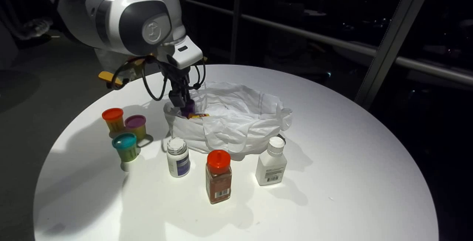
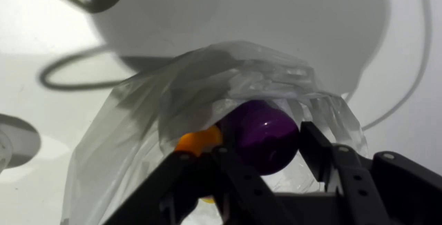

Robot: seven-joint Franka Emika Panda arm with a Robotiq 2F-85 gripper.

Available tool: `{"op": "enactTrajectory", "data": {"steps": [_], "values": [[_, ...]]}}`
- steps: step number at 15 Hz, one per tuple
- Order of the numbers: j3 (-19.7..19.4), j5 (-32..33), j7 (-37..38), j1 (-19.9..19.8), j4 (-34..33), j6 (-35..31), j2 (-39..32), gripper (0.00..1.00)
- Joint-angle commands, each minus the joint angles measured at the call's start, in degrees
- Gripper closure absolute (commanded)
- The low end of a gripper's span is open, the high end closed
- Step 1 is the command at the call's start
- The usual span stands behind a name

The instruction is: Remove the contents in the plastic bag and put them on the table.

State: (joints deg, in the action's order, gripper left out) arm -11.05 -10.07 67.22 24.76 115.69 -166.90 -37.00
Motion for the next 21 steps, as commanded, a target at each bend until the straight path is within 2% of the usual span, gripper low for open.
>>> {"op": "enactTrajectory", "data": {"steps": [1,5,8,10,11,13,16,17,18,21], "values": [[-7.62,4.69,6.78,8.26,9.83,-4.6,8.06,0.75],[-21.16,13.69,12.15,22.48,21.93,-9.45,15.78,0.75],[-31.78,19.1,12.46,33.21,31.21,-15.19,19.69,0.75],[-37.76,20.22,12.19,38.81,35.96,-20.27,19.77,0.75],[-39.38,19.74,11.7,40.25,38.14,-23.07,19.37,0.75],[-40.01,19.24,10.23,40.37,42.21,-27.17,20.35,0.75],[-36.88,22.44,8.99,36.07,45.95,-31.88,22.04,0.75],[-32.94,26.67,11.37,31.28,42.29,-30.59,20.71,0.75],[-32.04,28.98,11.68,29.91,42.72,-31.14,20.96,0.75],[-25.81,36.7,13.9,21.8,42.05,-30.2,21.27,0.75]]}}
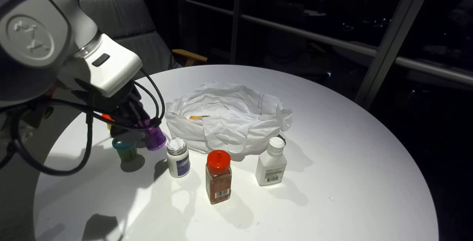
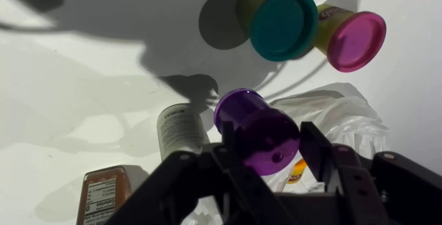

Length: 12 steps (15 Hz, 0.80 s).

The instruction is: Remove the contents in the plastic bag and put them on the table.

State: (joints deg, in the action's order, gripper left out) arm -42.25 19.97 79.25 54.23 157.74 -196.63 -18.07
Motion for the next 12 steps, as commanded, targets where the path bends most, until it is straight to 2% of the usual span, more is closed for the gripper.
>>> {"op": "enactTrajectory", "data": {"steps": [1,5,7,8,9,10,11,12], "values": [[7.31,8.44,2.71,-10.13,-0.02,-0.49,1.79,0.75],[17.33,15.57,5.38,-21.39,-1.71,-0.84,-1.81,0.75],[20.7,17.13,5.7,-25.04,-3.2,-0.83,-3.91,0.75],[28.84,5.67,-4.85,-30.98,-2.49,0.27,-3.51,0.75],[24.25,14.13,3.7,-28.04,-4.71,0.31,-5.54,0.75],[25.71,12.38,1.86,-29.18,-4.59,0.77,-5.12,0.28],[25.46,12.12,1.53,-29.1,-4.97,0.76,-4.77,0.24],[23.83,11.01,0.74,-27.42,-4.35,1.47,-3.42,0.19]]}}
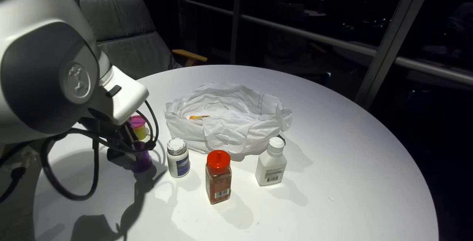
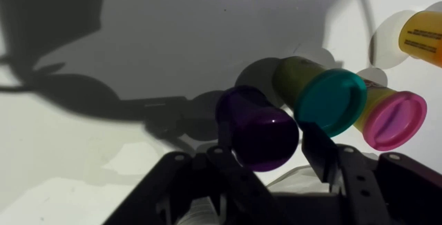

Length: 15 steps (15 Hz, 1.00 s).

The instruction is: Remove the contents in the plastic bag and put them on the table.

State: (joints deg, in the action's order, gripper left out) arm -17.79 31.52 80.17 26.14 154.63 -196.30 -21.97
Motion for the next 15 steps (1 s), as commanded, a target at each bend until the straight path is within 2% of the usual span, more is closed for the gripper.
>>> {"op": "enactTrajectory", "data": {"steps": [1,2,3,5,6,8,9,11,12,15], "values": [[-2.31,-1.51,-0.8,2.61,-0.96,2.0,1.6,0.1],[-4.63,-2.78,-1.49,5.3,-0.31,3.43,3.23,0.04],[-9.31,-5.28,-2.63,10.52,0.97,5.13,5.75,0.0],[-17.69,-9.02,-4.85,18.91,0.12,11.32,8.73,0.0],[-22.17,-8.58,-4.51,23.27,-1.24,14.53,9.1,0.0],[-30.6,-3.79,-1.57,32.17,-6.7,21.76,7.79,0.0],[-32.1,-2.14,-0.96,34.81,-8.6,25.11,7.99,0.0],[-28.92,-2.36,-3.96,34.43,-13.52,31.39,7.64,0.0],[-25.92,-4.41,-6.69,33.35,-16.48,33.42,5.97,0.0],[-22.36,-4.86,-10.72,32.79,-25.68,38.38,-0.69,0.0]]}}
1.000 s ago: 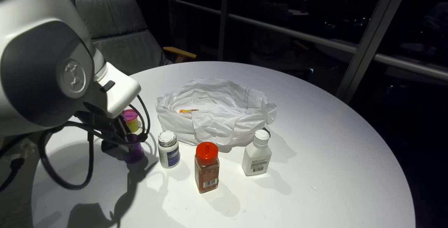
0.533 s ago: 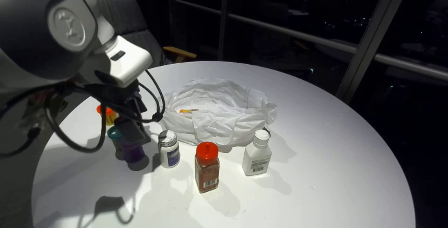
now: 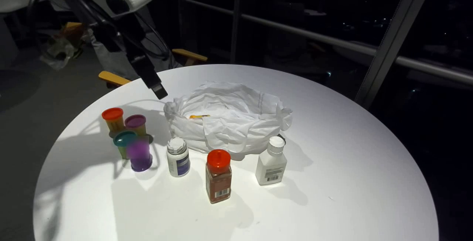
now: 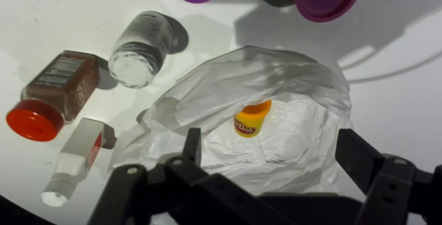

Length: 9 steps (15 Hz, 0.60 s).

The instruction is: Remove the contents in the plastic bag and put them on the table.

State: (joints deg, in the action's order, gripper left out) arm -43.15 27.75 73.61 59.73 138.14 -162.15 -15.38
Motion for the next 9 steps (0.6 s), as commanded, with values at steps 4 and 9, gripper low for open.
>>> {"op": "enactTrajectory", "data": {"steps": [4,9], "values": [[14.32,2.39,-8.68,-12.0,-20.77,7.34,-14.85,0.0],[20.61,1.68,-13.51,-21.84,-30.18,8.34,-22.71,0.0]]}}
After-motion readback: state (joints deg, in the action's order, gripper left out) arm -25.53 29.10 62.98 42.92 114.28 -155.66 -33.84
